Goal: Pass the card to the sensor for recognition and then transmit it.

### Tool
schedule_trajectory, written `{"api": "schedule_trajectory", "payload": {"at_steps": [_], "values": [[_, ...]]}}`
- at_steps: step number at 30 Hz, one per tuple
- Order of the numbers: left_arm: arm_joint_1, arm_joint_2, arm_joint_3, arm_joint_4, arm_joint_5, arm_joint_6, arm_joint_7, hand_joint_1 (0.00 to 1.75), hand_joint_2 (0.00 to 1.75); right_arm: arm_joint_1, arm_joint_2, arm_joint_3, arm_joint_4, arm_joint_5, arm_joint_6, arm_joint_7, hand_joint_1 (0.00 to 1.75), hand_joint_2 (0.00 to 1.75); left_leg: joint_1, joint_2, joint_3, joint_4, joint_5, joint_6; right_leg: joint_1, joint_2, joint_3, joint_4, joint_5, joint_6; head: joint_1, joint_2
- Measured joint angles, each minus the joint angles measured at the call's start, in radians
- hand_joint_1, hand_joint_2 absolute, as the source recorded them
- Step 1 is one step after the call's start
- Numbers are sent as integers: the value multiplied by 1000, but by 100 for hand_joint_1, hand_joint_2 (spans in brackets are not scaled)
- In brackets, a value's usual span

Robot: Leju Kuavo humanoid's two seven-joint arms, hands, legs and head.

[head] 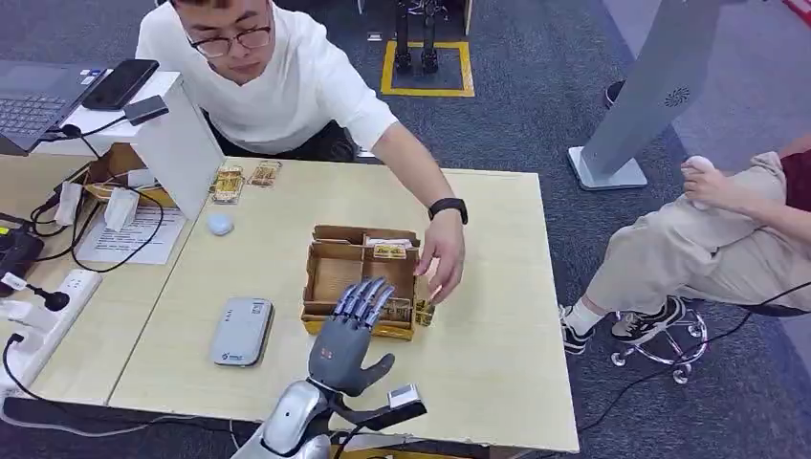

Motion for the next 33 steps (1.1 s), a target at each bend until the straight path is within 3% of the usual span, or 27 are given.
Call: {"api": "schedule_trajectory", "payload": {"at_steps": [5, 33], "values": [[-1, 2, 0, 21, -44, -13, 27, 0, 175, -1, 2, 0, 0, 7, 0, 2, 0, 175, 0, 0, 0, 0, 0, 0, 0, 0, 0, 0, 0, 0, 0, 0], [-8, 0, 0, 52, -19, 12, 20, 0, 175, 0, 5, 0, 0, -11, 0, -10, 0, 175, 0, 0, 0, 0, 0, 0, 0, 0, 0, 0, 0, 0, 0, 0]]}}
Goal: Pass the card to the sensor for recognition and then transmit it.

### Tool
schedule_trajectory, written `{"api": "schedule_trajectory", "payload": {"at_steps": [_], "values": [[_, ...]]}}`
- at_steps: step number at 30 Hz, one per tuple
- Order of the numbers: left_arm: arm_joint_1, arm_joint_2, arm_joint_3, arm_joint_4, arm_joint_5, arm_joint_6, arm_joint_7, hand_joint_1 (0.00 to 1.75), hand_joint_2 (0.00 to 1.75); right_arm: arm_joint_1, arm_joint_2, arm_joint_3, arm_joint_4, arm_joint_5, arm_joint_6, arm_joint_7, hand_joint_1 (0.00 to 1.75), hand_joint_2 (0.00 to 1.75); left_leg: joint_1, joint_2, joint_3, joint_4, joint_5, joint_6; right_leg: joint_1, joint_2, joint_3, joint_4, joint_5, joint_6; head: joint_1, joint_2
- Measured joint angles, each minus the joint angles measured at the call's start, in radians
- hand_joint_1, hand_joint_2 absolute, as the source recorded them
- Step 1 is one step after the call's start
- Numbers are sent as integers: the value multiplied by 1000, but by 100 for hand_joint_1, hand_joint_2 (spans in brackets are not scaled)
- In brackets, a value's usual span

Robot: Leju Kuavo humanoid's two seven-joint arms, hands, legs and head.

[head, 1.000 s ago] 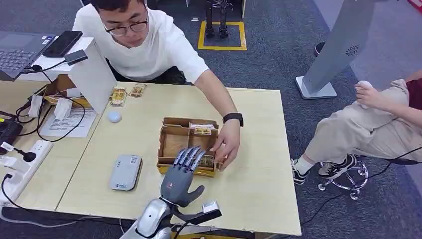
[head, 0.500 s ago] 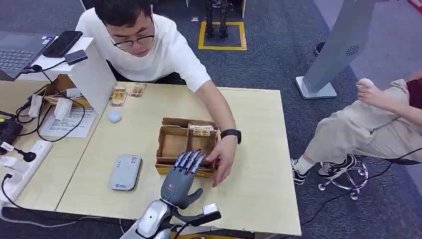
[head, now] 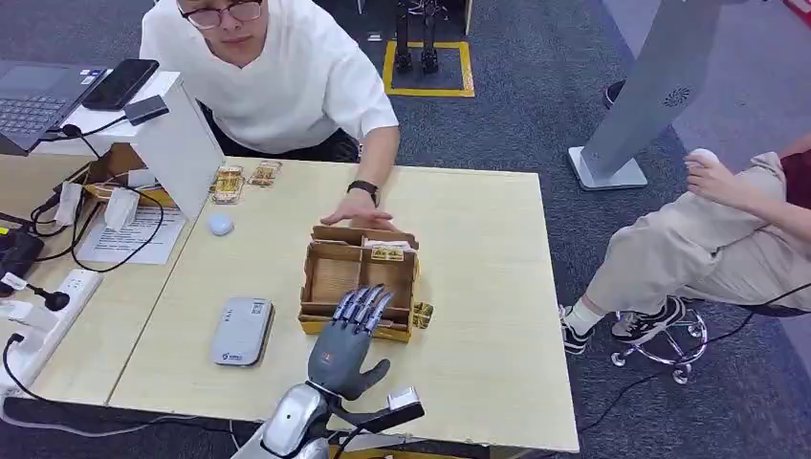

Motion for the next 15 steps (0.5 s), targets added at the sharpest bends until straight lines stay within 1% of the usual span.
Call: {"api": "schedule_trajectory", "payload": {"at_steps": [15], "values": [[-5, 0, 0, -2, 15, 15, -13, 0, 175, 0, 4, 0, 0, -1, 0, -1, 0, 175, 0, 0, 0, 0, 0, 0, 0, 0, 0, 0, 0, 0, 0, 0]]}}
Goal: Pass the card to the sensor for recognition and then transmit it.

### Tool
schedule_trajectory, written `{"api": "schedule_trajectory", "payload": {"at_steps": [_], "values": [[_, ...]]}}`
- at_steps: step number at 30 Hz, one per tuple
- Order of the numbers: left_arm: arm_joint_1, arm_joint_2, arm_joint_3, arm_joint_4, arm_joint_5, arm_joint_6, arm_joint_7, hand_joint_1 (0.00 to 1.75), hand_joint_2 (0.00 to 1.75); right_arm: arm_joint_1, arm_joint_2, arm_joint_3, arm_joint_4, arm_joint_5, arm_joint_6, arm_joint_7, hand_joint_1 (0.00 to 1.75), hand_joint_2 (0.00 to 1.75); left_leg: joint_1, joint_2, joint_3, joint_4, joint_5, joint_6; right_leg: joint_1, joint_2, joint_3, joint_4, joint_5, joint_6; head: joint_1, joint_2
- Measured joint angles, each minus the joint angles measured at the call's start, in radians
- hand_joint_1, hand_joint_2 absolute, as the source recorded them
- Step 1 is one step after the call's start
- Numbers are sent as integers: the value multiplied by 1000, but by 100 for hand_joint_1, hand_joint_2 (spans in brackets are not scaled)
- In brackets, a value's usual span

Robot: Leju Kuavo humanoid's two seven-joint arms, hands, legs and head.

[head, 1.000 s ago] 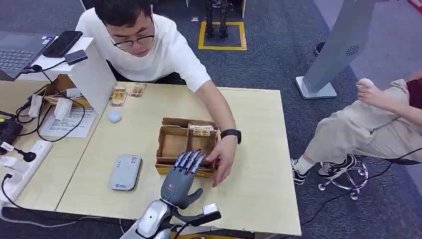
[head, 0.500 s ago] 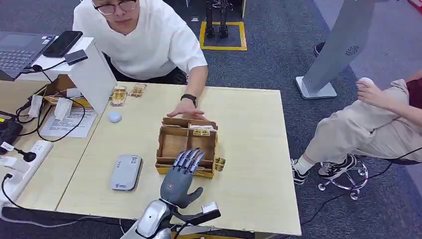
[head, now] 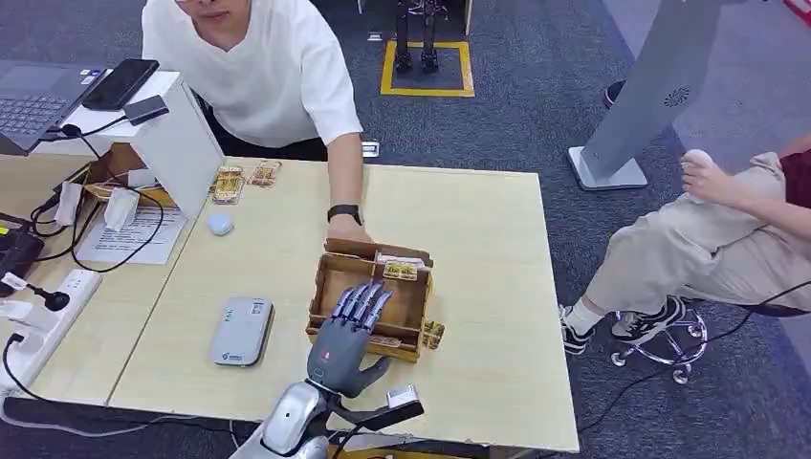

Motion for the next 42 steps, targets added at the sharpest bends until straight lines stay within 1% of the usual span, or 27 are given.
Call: {"api": "schedule_trajectory", "payload": {"at_steps": [17, 19, 21, 23, 24, 25, 26, 27, 29, 30, 34, 35, 36, 38, 39, 42], "values": [[-2, -8, 0, 0, 0, -1, 0, 2, 175, 0, 8, 0, 0, 8, 0, 0, 0, 175, 0, 0, 0, 0, 0, 0, 0, 0, 0, 0, 0, 0, 0, 0], [-2, -8, 0, 0, 0, -1, 0, 9, 175, 0, 10, 0, 0, 8, 0, 0, 0, 175, 0, 0, 0, 0, 0, 0, 0, 0, 0, 0, 0, 0, 0, 0], [-2, -8, 0, 0, 0, -1, 0, 24, 175, 0, 11, 0, 0, 8, 0, 0, 0, 175, 0, 0, 0, 0, 0, 0, 0, 0, 0, 0, 0, 0, 0, 0], [-2, -8, 0, 0, 5, -1, -7, 26, 175, 0, 12, 0, 0, 8, 0, 0, 0, 175, 0, 0, 0, 0, 0, 0, 0, 0, 0, 0, 0, 0, 0, 0], [-2, -8, 0, 0, 8, 0, -12, 23, 175, 0, 12, 0, 0, 8, 0, 2, 0, 175, 0, 0, 0, 0, 0, 0, 0, 0, 0, 0, 0, 0, 0, 0], [-2, -8, 0, 0, 11, 0, -17, 28, 175, 0, 13, 0, 0, 8, 0, 2, 0, 175, 0, 0, 0, 0, 0, 0, 0, 0, 0, 0, 0, 0, 0, 0], [-2, -8, 0, 0, 14, 0, -21, 51, 175, 0, 13, 0, 0, 8, 0, 2, 0, 175, 0, 0, 0, 0, 0, 0, 0, 0, 0, 0, 0, 0, 0, 0], [-2, -8, 0, 0, 18, 0, -24, 105, 175, 0, 14, 0, 0, 8, 0, 2, 0, 175, 0, 0, 0, 0, 0, 0, 0, 0, 0, 0, 0, 0, 0, 0], [-1, -8, 0, 0, 27, 0, -37, 148, 175, 0, 14, 0, 0, 7, 0, 2, 0, 175, 0, 0, 0, 0, 0, 0, 0, 0, 0, 0, 0, 0, 0, 0], [0, -8, 0, 0, 32, 1, -42, 157, 175, 0, 15, 0, 0, 5, 0, 2, 0, 175, 0, 0, 0, 0, 0, 0, 0, 0, 0, 0, 0, 0, 0, 0], [2, -6, 0, 0, 40, 2, -53, 148, 175, 0, 15, 0, 0, -1, 0, 0, 0, 175, 0, 0, 0, 0, 0, 0, 0, 0, 0, 0, 0, 0, 0, 0], [2, -6, 0, 0, 40, 2, -53, 117, 175, 0, 15, 0, 0, -1, 0, 0, 0, 175, 0, 0, 0, 0, 0, 0, 0, 0, 0, 0, 0, 0, 0, 0], [3, -5, 0, 0, 41, 2, -53, 112, 175, 1, 15, 0, 0, -1, 0, 0, 0, 175, 0, 0, 0, 0, 0, 0, 0, 0, 0, 0, 0, 0, 0, 0], [6, 0, 0, -4, 40, 2, -55, 110, 175, 1, 15, 0, 0, -3, 0, -2, 0, 175, 0, 0, 0, 0, 0, 0, 0, 0, 0, 0, 0, 0, 0, 0], [8, 2, 0, -8, 40, 2, -55, 105, 175, 1, 15, 0, 0, -3, 0, -2, 0, 175, 0, 0, 0, 0, 0, 0, 0, 0, 0, 0, 0, 0, 0, 0], [16, 6, 0, -13, 40, 2, -55, 105, 175, 2, 15, 0, 0, -6, 0, -3, 0, 175, 0, 0, 0, 0, 0, 0, 0, 0, 0, 0, 0, 0, 0, 0]]}}
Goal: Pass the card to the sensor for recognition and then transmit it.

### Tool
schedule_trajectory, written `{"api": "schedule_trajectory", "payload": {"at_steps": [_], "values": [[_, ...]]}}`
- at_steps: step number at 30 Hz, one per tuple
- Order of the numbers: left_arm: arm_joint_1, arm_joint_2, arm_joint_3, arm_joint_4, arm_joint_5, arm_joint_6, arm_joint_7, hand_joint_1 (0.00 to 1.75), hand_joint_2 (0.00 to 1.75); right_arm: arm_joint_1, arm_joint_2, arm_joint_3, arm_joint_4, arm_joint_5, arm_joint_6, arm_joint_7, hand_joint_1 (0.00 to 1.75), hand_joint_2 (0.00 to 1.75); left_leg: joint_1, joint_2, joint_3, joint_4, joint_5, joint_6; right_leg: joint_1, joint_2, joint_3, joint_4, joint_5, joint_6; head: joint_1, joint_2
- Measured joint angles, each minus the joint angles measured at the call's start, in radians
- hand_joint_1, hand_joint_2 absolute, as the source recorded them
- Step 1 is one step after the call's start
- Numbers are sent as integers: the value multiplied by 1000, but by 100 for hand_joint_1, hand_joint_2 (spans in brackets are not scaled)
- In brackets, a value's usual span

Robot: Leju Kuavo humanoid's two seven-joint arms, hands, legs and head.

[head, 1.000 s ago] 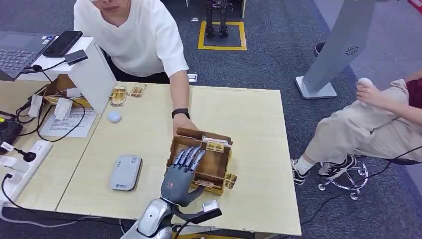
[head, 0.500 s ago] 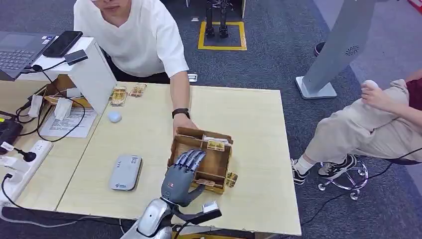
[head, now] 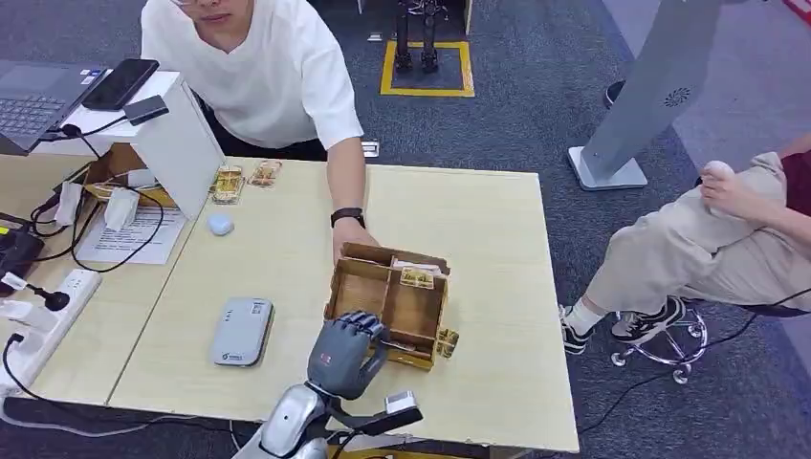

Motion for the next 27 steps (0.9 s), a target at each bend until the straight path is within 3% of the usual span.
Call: {"api": "schedule_trajectory", "payload": {"at_steps": [6, 15, 16, 19, 20, 22, 23, 25, 27], "values": [[17, 6, 0, -18, -1, -3, 0, 84, 175, 2, 0, 0, 0, -8, 0, -1, 0, 175, 0, 0, 0, 0, 0, 0, 0, 0, 0, 0, 0, 0, 0, 0], [39, 11, 0, -24, -1, -14, 0, 84, 175, 6, 0, 0, 0, -17, 0, -3, 0, 175, 0, 0, 0, 0, 0, 0, 0, 0, 0, 0, 0, 0, 0, 0], [40, 11, 0, -25, -1, -14, 0, 77, 175, 6, 0, 0, 0, -17, 0, -3, 0, 175, 0, 0, 0, 0, 0, 0, 0, 0, 0, 0, 0, 0, 0, 0], [42, 11, 0, -26, 0, -14, 0, 91, 175, 6, 0, 0, 0, -18, 0, -3, 0, 175, 0, 0, 0, 0, 0, 0, 0, 0, 0, 0, 0, 0, 0, 0], [43, 11, 0, -26, 0, -14, 0, 115, 175, 6, 0, 0, 0, -18, 0, -3, 0, 175, 0, 0, 0, 0, 0, 0, 0, 0, 0, 0, 0, 0, 0, 0], [44, 12, 0, -27, 0, -16, -2, 98, 175, 6, 0, 0, 0, -19, 0, -3, 0, 175, 0, 0, 0, 0, 0, 0, 0, 0, 0, 0, 0, 0, 0, 0], [44, 12, 0, -28, 1, -19, -2, 72, 175, 6, 0, 0, 0, -19, 0, -3, 0, 175, 0, 0, 0, 0, 0, 0, 0, 0, 0, 0, 0, 0, 0, 0], [46, 13, 0, -28, 2, -22, -2, 75, 175, 6, 0, 0, 0, -20, 0, -3, 0, 175, 0, 0, 0, 0, 0, 0, 0, 0, 0, 0, 0, 0, 0, 0], [49, 13, 0, -28, 3, -23, -2, 94, 175, 7, 0, 0, 0, -21, 0, -4, 0, 175, 0, 0, 0, 0, 0, 0, 0, 0, 0, 0, 0, 0, 0, 0]]}}
